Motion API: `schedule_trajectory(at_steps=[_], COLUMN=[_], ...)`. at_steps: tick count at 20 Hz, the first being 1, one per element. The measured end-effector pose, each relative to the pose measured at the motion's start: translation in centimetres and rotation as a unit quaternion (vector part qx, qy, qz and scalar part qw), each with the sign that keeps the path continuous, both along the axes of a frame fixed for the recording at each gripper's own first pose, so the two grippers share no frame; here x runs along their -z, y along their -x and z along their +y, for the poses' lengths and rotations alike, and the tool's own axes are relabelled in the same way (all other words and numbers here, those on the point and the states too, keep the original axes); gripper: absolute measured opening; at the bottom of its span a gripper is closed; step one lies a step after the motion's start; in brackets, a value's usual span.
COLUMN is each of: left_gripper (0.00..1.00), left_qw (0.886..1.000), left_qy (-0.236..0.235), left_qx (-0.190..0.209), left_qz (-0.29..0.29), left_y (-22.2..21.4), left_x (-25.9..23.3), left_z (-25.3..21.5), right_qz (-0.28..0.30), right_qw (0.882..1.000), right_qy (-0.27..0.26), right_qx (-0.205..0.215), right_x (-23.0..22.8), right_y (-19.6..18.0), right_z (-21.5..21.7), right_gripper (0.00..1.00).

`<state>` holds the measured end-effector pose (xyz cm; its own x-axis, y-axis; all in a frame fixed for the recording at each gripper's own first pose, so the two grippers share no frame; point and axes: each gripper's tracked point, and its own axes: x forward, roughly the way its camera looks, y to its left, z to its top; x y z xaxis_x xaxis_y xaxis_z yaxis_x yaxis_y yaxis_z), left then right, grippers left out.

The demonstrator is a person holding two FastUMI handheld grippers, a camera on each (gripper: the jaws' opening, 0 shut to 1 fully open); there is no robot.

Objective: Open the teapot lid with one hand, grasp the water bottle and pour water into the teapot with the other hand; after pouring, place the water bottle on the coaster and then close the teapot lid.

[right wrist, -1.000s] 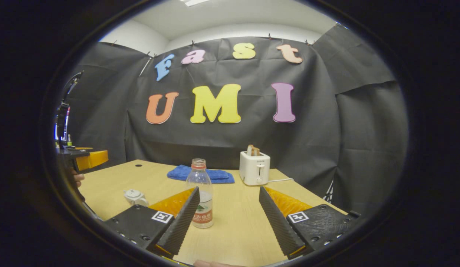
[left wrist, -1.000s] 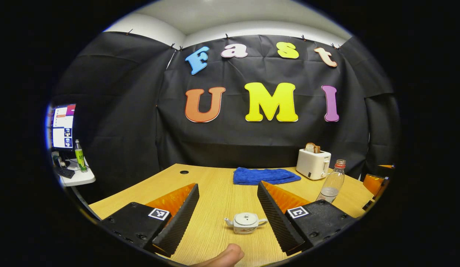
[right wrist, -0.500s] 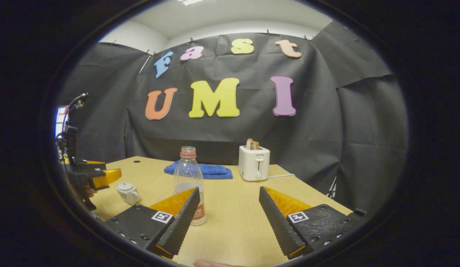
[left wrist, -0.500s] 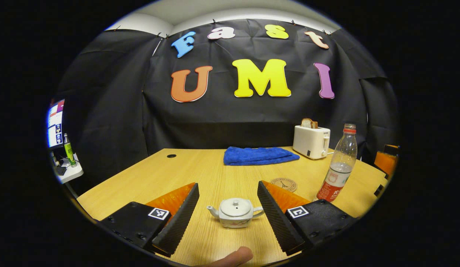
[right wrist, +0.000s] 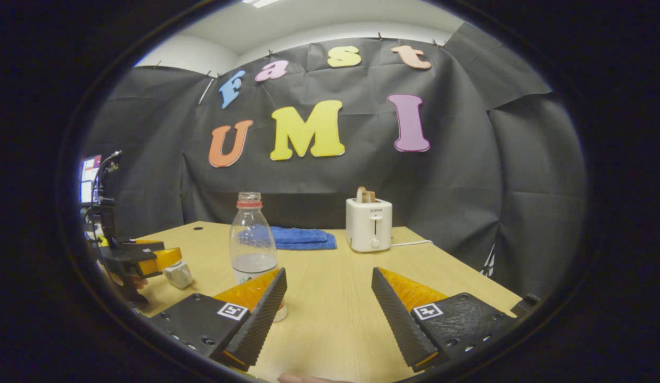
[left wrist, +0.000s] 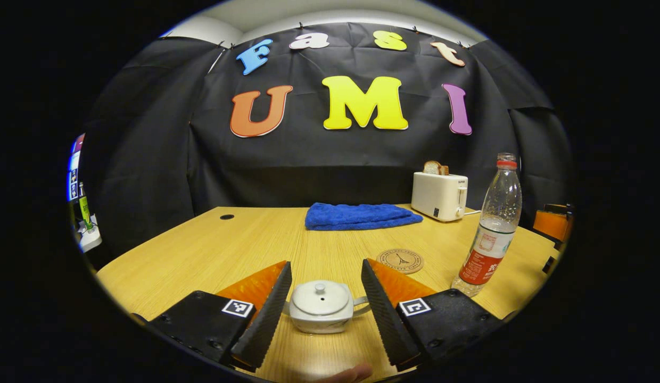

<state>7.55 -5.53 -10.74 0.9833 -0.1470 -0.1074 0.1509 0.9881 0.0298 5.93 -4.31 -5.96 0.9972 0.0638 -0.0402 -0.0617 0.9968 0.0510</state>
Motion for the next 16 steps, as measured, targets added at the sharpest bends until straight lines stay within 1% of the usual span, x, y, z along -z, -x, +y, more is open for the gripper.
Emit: schedule_trajectory(at_steps=[1,2,4,6,7,9,10,11,12,14,16], left_gripper=[0.82,0.76,0.68,0.54,0.51,0.36,0.28,0.26,0.19,0.1,0.05], left_qw=[1.0,1.0,1.0,1.0,1.0,1.0,1.0,1.0,0.999,1.0,0.999], left_qy=[-0.003,-0.006,-0.001,0.0,-0.005,-0.014,-0.022,-0.025,-0.026,-0.025,-0.025], left_qx=[-0.003,-0.003,-0.006,-0.013,-0.014,-0.018,-0.019,-0.017,-0.019,-0.019,-0.021], left_qz=[-0.007,-0.015,-0.012,-0.005,-0.001,0.007,-0.001,-0.005,0.0,-0.001,-0.001], left_y=[-0.3,-0.6,-1.0,-1.3,-1.4,-1.5,-1.5,-1.6,-1.6,-1.5,-1.6], left_x=[-0.2,-0.4,-0.1,0.3,0.4,1.1,0.9,0.8,1.0,0.9,0.9], left_z=[0.1,0.1,0.4,0.7,0.8,0.9,0.9,0.7,0.8,0.8,0.7], right_qz=[-0.002,-0.003,0.0,0.001,0.001,-0.002,-0.003,-0.003,-0.002,0.001,0.003], right_qw=[1.0,1.0,1.0,1.0,1.0,1.0,1.0,1.0,0.999,0.999,0.999], right_qy=[-0.002,-0.004,-0.007,-0.01,-0.012,-0.015,-0.017,-0.018,-0.02,-0.021,-0.021], right_qx=[-0.003,-0.005,-0.012,-0.017,-0.019,-0.023,-0.024,-0.025,-0.026,-0.029,-0.029], right_x=[0.0,0.1,0.4,0.6,0.6,0.6,0.6,0.7,0.8,1.1,1.1], right_y=[-0.1,-0.4,-0.9,-1.4,-1.7,-2.1,-2.2,-2.3,-2.3,-2.3,-2.0], right_z=[0.0,0.0,0.2,0.2,0.3,0.4,0.5,0.5,0.5,0.7,0.6], right_gripper=[0.96,0.96,0.96,0.96,0.96,0.96,0.96,0.96,0.96,0.96,0.96])
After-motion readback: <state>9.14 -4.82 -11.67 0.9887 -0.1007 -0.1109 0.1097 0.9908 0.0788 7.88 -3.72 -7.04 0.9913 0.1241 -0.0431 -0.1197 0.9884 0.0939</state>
